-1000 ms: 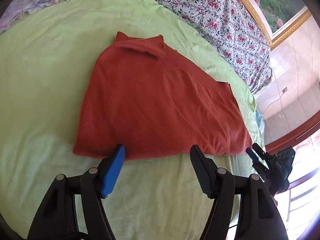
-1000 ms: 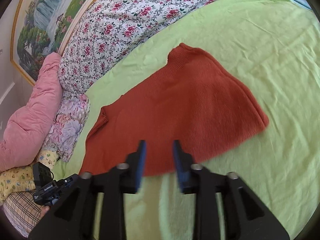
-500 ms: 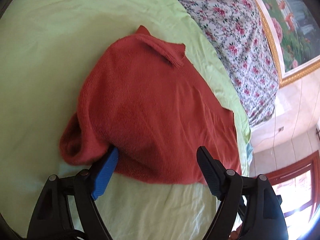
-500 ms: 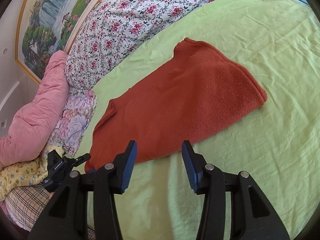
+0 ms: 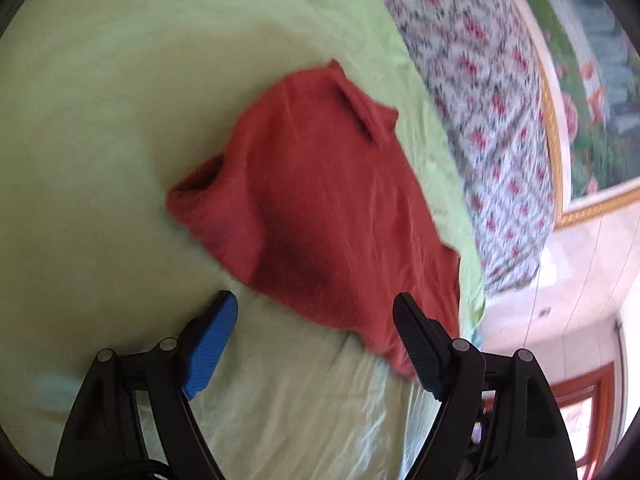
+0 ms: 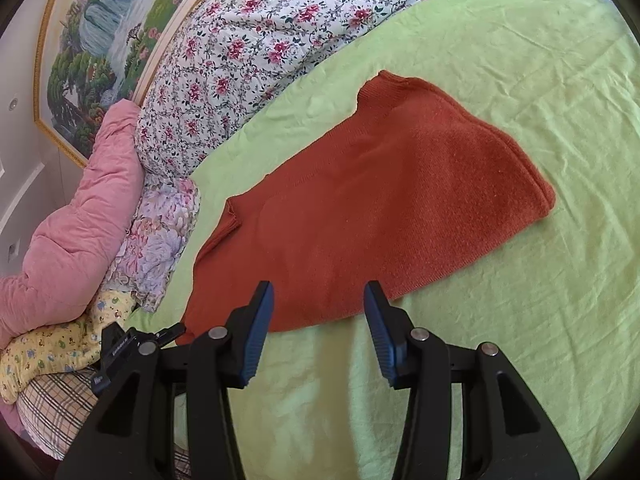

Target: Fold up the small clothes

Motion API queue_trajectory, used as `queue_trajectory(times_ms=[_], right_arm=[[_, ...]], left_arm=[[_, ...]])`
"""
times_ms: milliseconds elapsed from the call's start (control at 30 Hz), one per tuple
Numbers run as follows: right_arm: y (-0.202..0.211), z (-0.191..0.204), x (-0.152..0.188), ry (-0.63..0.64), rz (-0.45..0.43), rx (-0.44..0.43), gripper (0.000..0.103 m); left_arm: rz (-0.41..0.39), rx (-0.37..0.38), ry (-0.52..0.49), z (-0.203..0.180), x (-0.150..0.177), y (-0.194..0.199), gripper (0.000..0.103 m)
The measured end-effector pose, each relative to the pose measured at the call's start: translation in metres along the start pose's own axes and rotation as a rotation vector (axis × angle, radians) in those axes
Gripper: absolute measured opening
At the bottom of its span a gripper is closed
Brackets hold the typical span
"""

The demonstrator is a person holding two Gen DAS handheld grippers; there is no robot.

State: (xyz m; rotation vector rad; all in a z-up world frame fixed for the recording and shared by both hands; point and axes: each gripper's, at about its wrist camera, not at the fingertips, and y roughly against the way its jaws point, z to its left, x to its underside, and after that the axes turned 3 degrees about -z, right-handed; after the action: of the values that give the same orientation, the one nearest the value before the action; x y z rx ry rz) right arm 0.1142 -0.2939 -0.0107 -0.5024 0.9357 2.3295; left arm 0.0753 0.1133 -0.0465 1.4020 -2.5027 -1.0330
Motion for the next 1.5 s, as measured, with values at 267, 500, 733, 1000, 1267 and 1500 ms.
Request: queue_trajectory(times_ms=[267, 500, 733, 1000, 1267, 1500], right_arm=[[-0.002, 0.011, 0.000, 0.033, 0.015, -0.021, 0.048], [0.000, 0.001, -0.008, 0.015, -0.004, -0.004, 0.048], [-0.009, -0.008, -0.039, -0.006, -0.006, -0.062, 0.048], [-0.039, -0.019, -0.097, -0.055, 0.063, -0.160, 0.049], [-0.119, -0.018, -0.126, -0.075, 0.281, -0.235, 0.060], [-0.209, 0.006, -0.115, -0.015, 0.466, -0.245, 0.060]], left_arm=[[-0.111, -0.090, -0.081, -0.022, -0.027, -0.029, 0.060], [-0.069, -0.059, -0.160, -0.016, -0.044, -0.031, 0.016], [-0.073, 0.068, -0.430, -0.095, -0.030, -0.027, 0.012], [0.126, 0.200, -0.749, -0.188, 0.045, -0.100, 0.011], [0.227, 0.179, -0.764, -0.175, 0.072, -0.134, 0.010], [0.238, 0.201, -0.763, -0.174, 0.071, -0.130, 0.010]])
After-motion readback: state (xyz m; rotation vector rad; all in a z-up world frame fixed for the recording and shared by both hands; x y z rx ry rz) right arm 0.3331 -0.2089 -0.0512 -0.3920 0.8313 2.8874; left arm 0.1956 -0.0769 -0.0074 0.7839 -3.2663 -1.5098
